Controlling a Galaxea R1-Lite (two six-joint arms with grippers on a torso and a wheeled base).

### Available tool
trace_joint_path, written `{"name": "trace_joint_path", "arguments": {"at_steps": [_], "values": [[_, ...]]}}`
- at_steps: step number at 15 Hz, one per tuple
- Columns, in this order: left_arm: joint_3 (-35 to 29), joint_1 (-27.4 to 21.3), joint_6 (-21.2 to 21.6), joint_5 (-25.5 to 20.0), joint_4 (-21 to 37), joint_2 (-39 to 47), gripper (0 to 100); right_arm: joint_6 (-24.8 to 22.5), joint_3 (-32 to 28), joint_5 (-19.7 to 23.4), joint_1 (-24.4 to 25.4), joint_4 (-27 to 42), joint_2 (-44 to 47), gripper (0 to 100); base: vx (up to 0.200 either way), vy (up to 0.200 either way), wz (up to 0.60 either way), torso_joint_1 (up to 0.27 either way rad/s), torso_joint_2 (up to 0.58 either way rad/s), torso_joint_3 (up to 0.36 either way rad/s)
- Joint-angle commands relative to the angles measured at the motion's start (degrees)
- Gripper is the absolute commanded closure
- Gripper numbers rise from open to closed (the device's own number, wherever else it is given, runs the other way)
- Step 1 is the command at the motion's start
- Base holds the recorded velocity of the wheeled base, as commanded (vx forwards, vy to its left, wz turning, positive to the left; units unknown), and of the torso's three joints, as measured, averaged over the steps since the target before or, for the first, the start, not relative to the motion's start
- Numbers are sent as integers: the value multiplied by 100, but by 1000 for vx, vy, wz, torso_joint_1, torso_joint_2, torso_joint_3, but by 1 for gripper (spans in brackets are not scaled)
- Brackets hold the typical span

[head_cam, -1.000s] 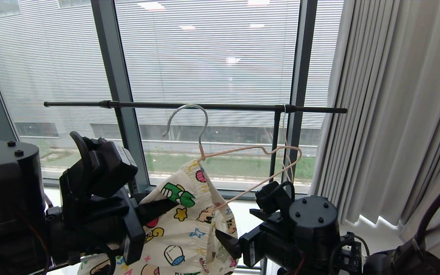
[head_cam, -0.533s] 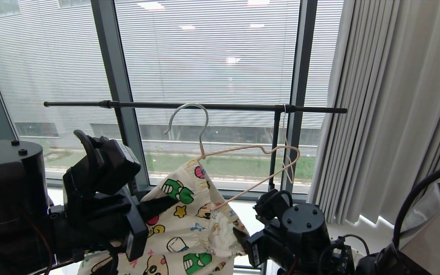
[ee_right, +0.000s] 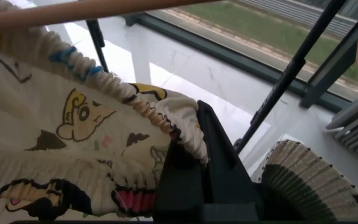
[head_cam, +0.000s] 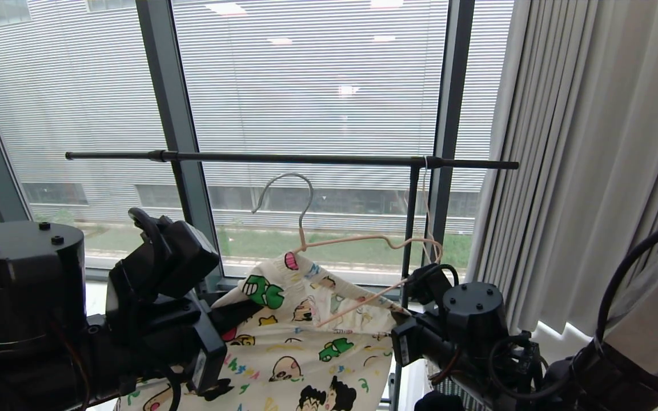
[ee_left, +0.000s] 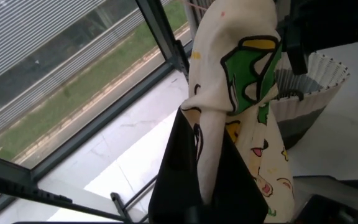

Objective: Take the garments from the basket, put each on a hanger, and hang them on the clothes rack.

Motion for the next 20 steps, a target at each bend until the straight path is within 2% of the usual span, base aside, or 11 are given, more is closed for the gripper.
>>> {"name": "trace_joint_path", "arguments": {"at_steps": [1, 12, 16, 18, 20], "values": [[24, 81, -1, 95, -3, 33, 100, -82, -5, -6, -208, 2, -77, 100, 0, 0, 0, 0, 0, 0], [209, 389, 52, 148, -3, -11, 100, -434, 4, 3, -1051, 2, -297, 100, 0, 0, 0, 0, 0, 0], [367, 529, 131, 130, -3, -29, 100, -513, 12, 20, -1087, 2, -306, 100, 0, 0, 0, 0, 0, 0], [508, 529, 447, 130, -3, -11, 100, -583, -23, 64, -1087, 11, -359, 100, 0, 0, 0, 0, 0, 0], [587, 529, 465, 139, 6, 147, 100, -662, -23, 354, -1095, 292, -605, 100, 0, 0, 0, 0, 0, 0]]}}
